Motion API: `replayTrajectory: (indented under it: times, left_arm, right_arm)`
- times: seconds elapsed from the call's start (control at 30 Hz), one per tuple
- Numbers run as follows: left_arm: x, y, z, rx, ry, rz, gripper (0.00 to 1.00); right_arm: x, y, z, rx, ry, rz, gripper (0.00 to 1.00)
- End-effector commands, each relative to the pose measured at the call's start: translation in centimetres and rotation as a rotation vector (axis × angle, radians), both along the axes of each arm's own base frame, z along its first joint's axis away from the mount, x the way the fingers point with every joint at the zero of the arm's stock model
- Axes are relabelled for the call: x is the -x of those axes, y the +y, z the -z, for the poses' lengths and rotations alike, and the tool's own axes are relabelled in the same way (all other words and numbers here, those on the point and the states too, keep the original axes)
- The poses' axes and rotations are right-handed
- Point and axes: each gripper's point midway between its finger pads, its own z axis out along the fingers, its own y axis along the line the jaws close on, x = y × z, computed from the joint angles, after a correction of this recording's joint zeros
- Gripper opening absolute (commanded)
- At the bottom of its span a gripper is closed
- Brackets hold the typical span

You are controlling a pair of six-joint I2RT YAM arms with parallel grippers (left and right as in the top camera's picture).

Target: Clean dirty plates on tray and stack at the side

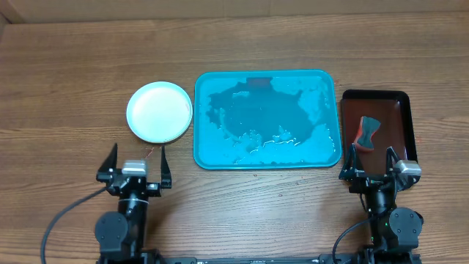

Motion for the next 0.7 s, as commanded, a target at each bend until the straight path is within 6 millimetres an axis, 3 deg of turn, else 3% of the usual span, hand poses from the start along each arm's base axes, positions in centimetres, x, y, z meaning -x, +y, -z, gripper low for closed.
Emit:
replayTrajectory:
  times: [0.0, 0.2, 0.67]
  left_arm:
    - [0.1, 0.0, 1.6, -0.036, -0.005, 0.003, 1.00]
    - [0.1, 0.1, 5.2, -0.072, 0.072, -0.005, 0.99]
    - [0.1, -0.2, 4.7, -0.074, 0.051, 0.006, 1.00]
  right_arm:
    - [0.0, 0.2, 0.1, 0.000, -0.007, -0.007, 1.00]
    - [0.0, 0.2, 0.1, 0.000, -0.007, -0.007, 1.00]
    - [0.0, 0.2, 0.1, 0.000, -0.007, -0.007, 1.00]
